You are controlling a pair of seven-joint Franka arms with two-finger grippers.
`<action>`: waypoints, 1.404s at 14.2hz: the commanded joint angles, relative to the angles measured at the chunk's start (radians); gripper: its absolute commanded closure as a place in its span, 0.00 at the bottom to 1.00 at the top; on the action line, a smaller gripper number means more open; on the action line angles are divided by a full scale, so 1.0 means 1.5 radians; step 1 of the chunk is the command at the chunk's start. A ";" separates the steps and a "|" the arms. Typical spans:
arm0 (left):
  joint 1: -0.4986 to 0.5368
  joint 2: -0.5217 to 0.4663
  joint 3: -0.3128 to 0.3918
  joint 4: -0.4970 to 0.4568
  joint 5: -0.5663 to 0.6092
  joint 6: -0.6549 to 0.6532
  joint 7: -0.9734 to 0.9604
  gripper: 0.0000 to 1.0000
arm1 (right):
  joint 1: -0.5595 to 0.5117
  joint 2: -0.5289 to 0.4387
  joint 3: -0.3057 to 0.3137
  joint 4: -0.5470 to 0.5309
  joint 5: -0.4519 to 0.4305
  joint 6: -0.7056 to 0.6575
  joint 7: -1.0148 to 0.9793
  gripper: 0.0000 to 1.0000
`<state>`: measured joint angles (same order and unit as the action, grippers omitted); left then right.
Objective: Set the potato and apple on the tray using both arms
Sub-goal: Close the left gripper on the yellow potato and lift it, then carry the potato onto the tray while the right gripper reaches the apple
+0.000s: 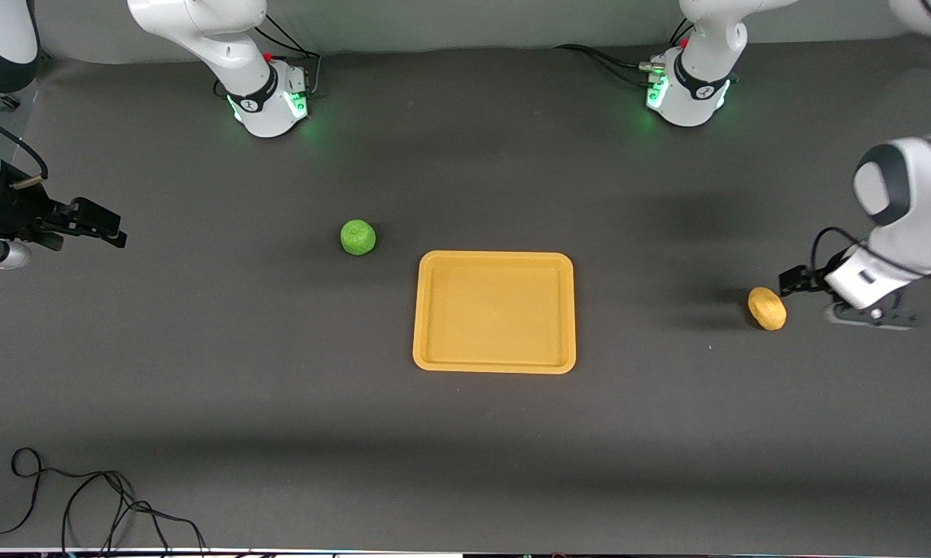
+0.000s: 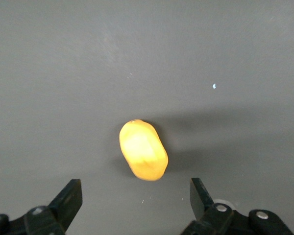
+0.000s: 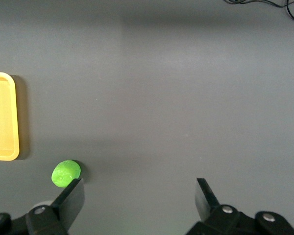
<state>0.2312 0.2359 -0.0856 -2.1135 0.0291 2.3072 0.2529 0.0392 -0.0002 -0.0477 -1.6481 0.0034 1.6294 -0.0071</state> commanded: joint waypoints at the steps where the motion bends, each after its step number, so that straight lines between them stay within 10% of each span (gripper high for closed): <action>1: 0.011 0.064 0.000 0.002 -0.006 0.042 0.004 0.01 | 0.007 0.005 -0.006 0.012 -0.008 -0.008 -0.010 0.00; 7: 0.016 0.139 -0.001 0.006 -0.021 0.095 -0.009 0.09 | 0.007 0.012 -0.006 0.018 -0.005 -0.008 -0.009 0.00; 13: 0.009 0.103 -0.008 0.029 -0.022 0.049 -0.071 0.90 | 0.033 0.008 -0.003 0.008 -0.001 -0.004 0.020 0.00; 17: -0.049 0.067 -0.077 0.159 -0.022 -0.190 -0.263 0.90 | 0.119 -0.021 -0.005 -0.039 0.007 0.002 0.148 0.00; 20: -0.111 0.073 -0.129 0.208 -0.063 -0.208 -0.367 0.89 | 0.217 -0.030 -0.005 -0.051 0.007 0.004 0.276 0.00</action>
<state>0.1225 0.3286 -0.2507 -1.8391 -0.0223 2.0131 -0.1954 0.2780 -0.0054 -0.0446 -1.6837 0.0086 1.6294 0.2855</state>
